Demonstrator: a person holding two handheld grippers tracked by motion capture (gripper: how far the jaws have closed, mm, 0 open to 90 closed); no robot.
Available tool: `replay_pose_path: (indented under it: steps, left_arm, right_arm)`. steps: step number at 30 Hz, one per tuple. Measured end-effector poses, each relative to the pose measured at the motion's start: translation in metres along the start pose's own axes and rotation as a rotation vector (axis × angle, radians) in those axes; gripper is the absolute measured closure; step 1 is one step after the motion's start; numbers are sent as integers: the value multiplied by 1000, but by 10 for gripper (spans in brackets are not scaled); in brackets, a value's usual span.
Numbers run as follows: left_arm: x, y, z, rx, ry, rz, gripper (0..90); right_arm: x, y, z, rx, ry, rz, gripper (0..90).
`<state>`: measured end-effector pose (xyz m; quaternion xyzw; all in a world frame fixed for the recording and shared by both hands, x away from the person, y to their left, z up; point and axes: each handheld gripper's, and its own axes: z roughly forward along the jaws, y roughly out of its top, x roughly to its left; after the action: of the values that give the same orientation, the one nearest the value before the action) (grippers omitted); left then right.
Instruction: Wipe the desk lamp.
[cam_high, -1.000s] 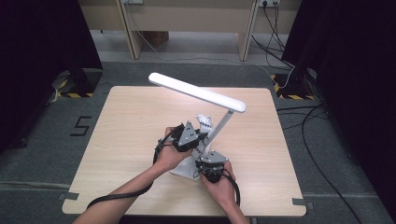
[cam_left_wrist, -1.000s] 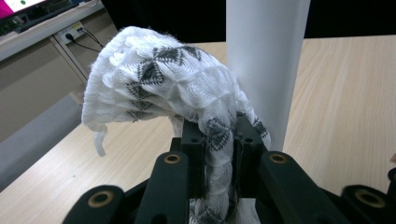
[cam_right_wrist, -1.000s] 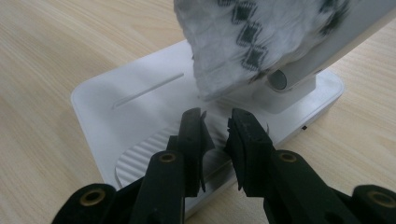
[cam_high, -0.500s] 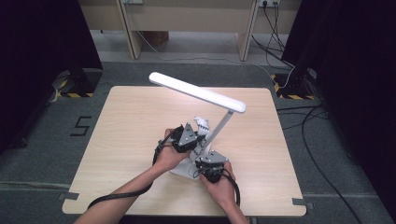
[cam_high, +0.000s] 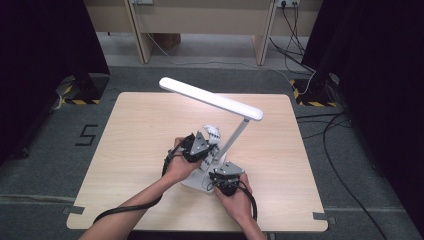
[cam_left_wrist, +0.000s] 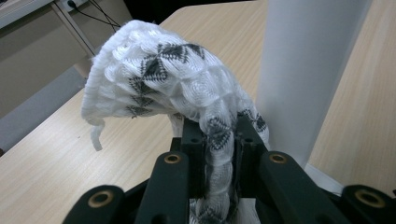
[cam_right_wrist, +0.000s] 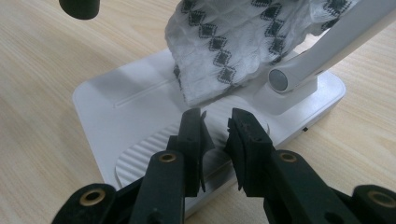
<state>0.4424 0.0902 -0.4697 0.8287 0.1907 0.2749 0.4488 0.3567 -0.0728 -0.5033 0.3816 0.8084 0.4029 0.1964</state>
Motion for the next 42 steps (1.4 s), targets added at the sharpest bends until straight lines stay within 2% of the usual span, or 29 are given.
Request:
replay_pose_path:
  steps: [13,24,29,36,38,42]
  left_arm:
    - [1,-3,11,27,1,-11,785]
    - [4,-7,18,84,-4,-12,785]
    - [7,-13,21,125,14,-13,785]
    - [13,-18,20,157,35,-17,784]
    - [16,-21,19,169,54,-30,782]
    - [20,-24,17,173,65,-48,782]
  right_arm:
    - [0,0,0,-4,1,0,749]
    - [0,0,0,-3,-1,1,749]
    - [0,0,0,-3,-1,1,749]
    - [0,0,0,-3,-1,1,749]
    - [0,0,0,-3,-1,3,749]
    - [0,0,0,-3,-1,2,749]
